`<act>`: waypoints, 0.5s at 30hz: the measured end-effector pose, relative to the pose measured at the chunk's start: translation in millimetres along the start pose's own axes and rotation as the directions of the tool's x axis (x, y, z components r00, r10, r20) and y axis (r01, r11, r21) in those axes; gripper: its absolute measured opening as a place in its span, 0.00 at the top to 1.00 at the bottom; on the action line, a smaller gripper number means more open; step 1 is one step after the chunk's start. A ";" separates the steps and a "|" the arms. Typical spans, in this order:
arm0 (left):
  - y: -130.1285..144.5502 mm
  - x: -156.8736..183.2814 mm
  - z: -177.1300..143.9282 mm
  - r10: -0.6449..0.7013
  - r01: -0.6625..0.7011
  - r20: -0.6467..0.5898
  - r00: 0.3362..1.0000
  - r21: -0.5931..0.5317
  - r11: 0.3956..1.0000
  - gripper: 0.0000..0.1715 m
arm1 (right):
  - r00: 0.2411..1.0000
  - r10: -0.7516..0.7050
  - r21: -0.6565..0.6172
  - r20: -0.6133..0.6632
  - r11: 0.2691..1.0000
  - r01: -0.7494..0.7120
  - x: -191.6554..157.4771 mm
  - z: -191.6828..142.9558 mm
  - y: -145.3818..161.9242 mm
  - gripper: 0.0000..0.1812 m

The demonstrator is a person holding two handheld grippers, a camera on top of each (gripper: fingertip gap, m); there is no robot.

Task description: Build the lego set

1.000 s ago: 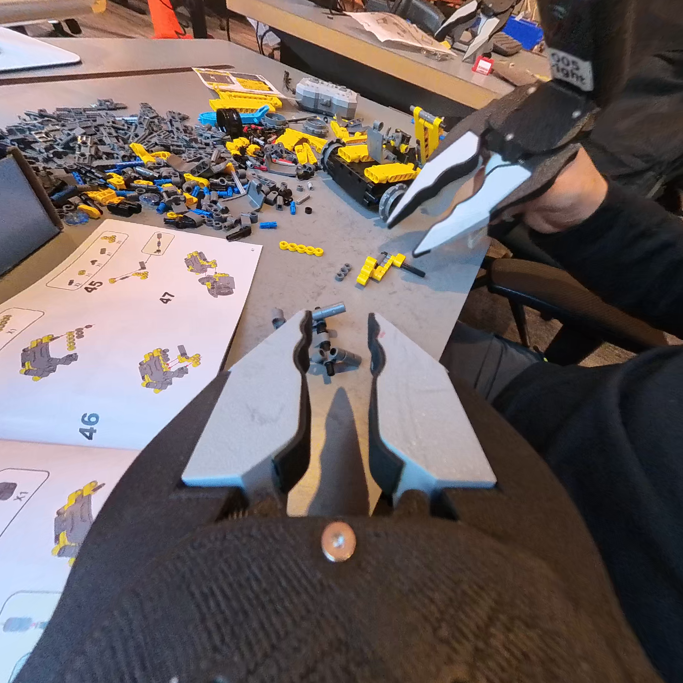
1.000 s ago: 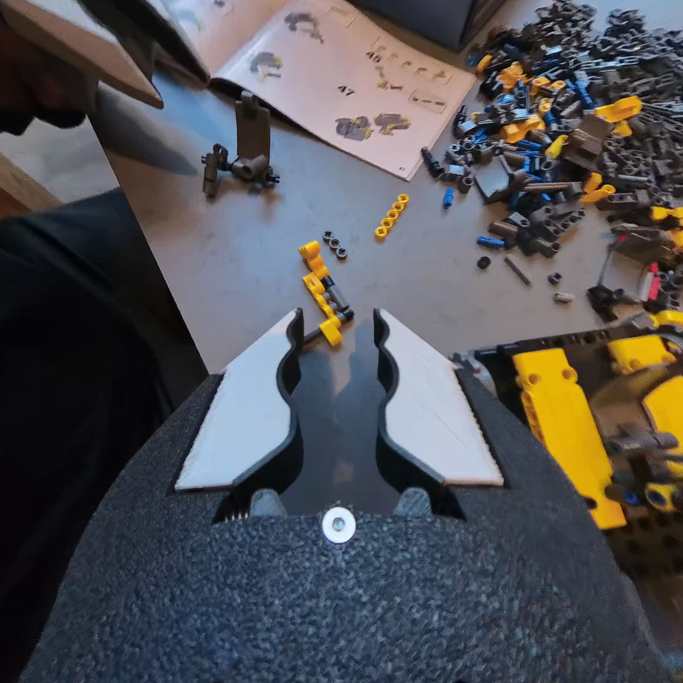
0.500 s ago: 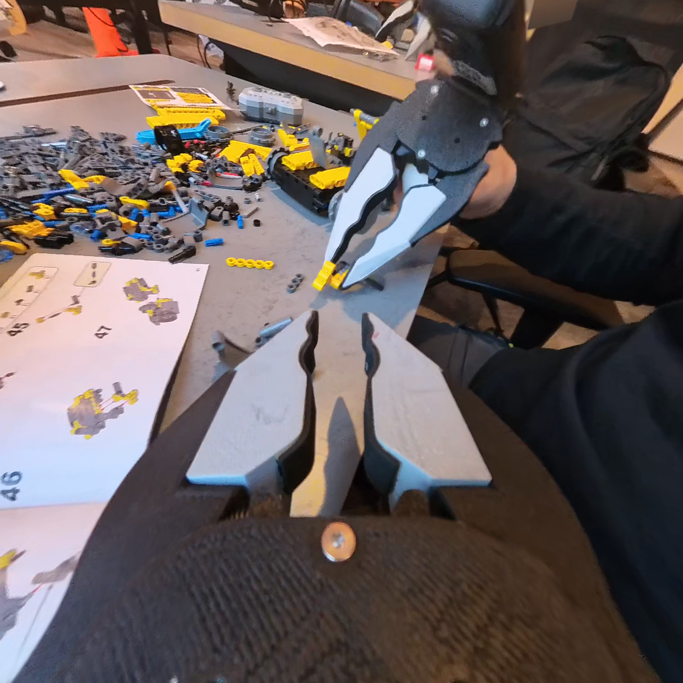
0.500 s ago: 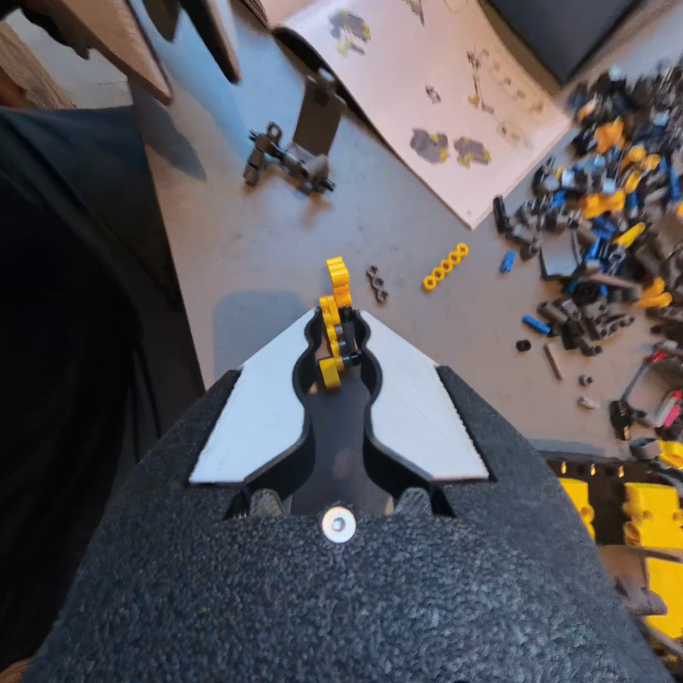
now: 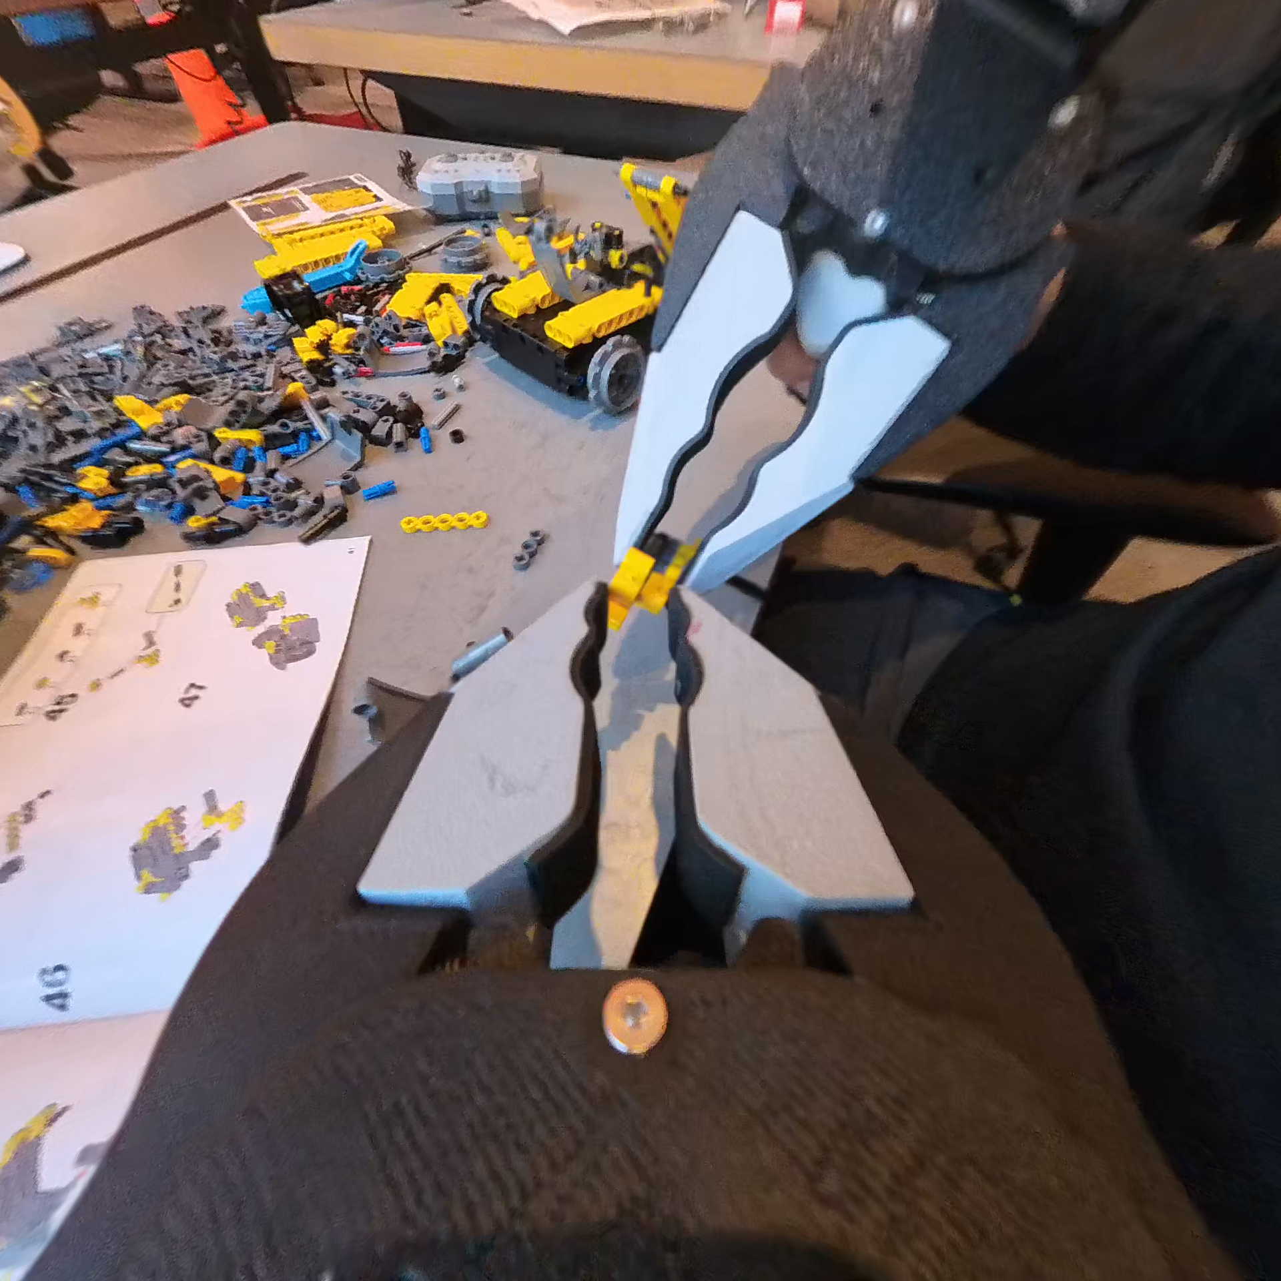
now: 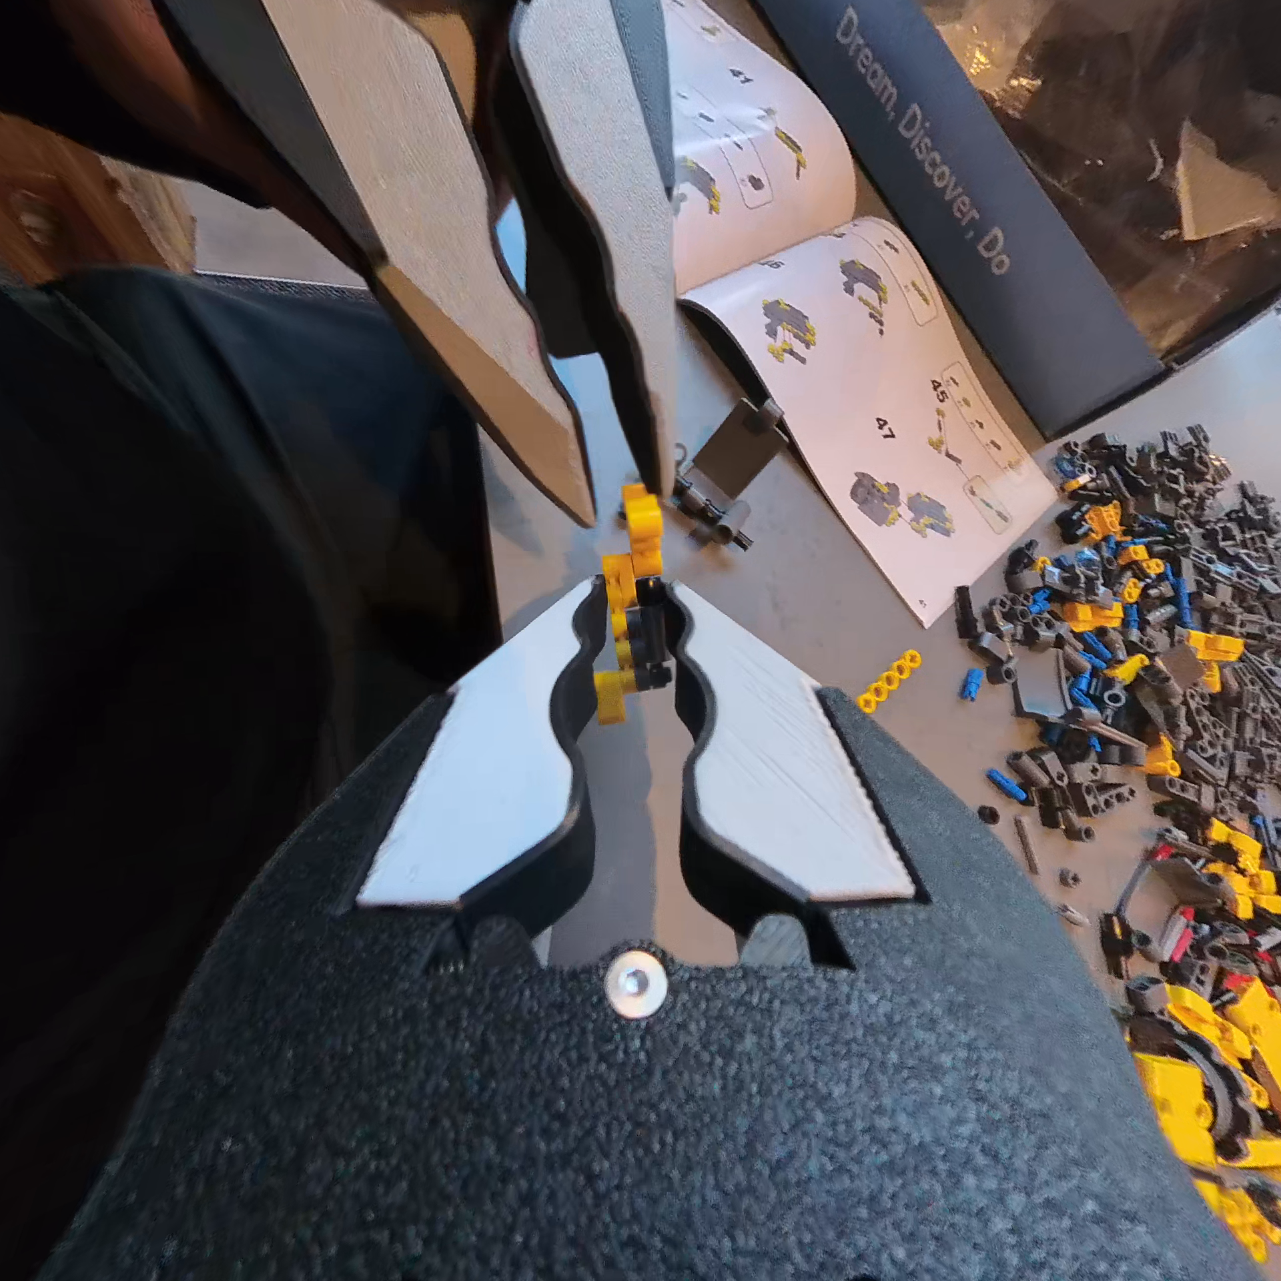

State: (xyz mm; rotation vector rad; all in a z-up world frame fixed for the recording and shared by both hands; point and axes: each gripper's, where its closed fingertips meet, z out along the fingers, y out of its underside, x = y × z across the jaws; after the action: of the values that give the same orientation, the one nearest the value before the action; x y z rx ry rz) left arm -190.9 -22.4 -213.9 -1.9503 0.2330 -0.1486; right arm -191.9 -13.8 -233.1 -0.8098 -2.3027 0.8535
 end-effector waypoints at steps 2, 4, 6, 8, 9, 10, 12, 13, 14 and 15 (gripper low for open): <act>1.7 -1.4 -0.4 0.052 -0.052 0.028 0.998 -0.010 0.999 0.96 | 1.000 0.009 0.004 0.027 1.000 -0.009 -3.8 -0.8 -0.1 0.92; 1.4 0.7 -2.0 0.076 -0.076 0.015 0.997 -0.005 0.997 0.96 | 0.998 0.022 0.025 0.053 0.999 -0.024 -7.1 -2.3 -1.5 0.92; 1.2 1.4 -2.8 0.069 -0.069 0.001 0.998 0.007 0.998 0.97 | 0.996 0.042 0.045 0.075 0.998 -0.045 -8.9 -3.9 -3.1 0.92; 1.4 1.4 -3.7 0.045 -0.044 -0.018 0.999 0.022 0.999 0.96 | 0.993 0.062 0.068 0.097 0.995 -0.069 -9.7 -5.4 -4.8 0.92; 1.5 0.5 -4.4 0.028 -0.028 -0.024 0.999 0.029 0.999 0.96 | 0.991 0.077 0.084 0.107 0.993 -0.086 -9.6 -6.3 -6.2 0.92; 0.6 0.1 -5.4 0.013 -0.012 -0.033 0.999 0.042 0.999 0.97 | 0.989 0.091 0.106 0.119 0.989 -0.104 -9.7 -7.7 -8.3 0.92; -1.8 0.1 -7.5 -0.008 0.012 -0.054 0.998 0.066 0.998 0.97 | 0.981 0.124 0.143 0.148 0.979 -0.145 -9.5 -10.2 -11.9 0.92; -3.1 0.4 -8.3 -0.002 0.006 -0.060 0.998 0.072 0.997 0.96 | 0.977 0.138 0.156 0.161 0.974 -0.163 -9.5 -11.3 -13.3 0.92; -4.2 2.5 -9.0 0.021 -0.016 -0.072 0.997 0.077 0.997 0.94 | 0.973 0.150 0.166 0.175 0.970 -0.179 -9.6 -12.0 -14.1 0.92; -3.5 3.0 -8.9 0.048 -0.043 -0.069 0.996 0.069 0.997 0.89 | 0.967 0.164 0.172 0.194 0.965 -0.198 -10.2 -12.4 -14.7 0.92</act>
State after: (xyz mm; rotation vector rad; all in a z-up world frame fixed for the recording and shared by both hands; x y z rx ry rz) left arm -189.5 -29.7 -207.3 -1.8728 0.3148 -0.1936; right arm -182.0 -25.2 -217.5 -0.9005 -2.2772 1.2544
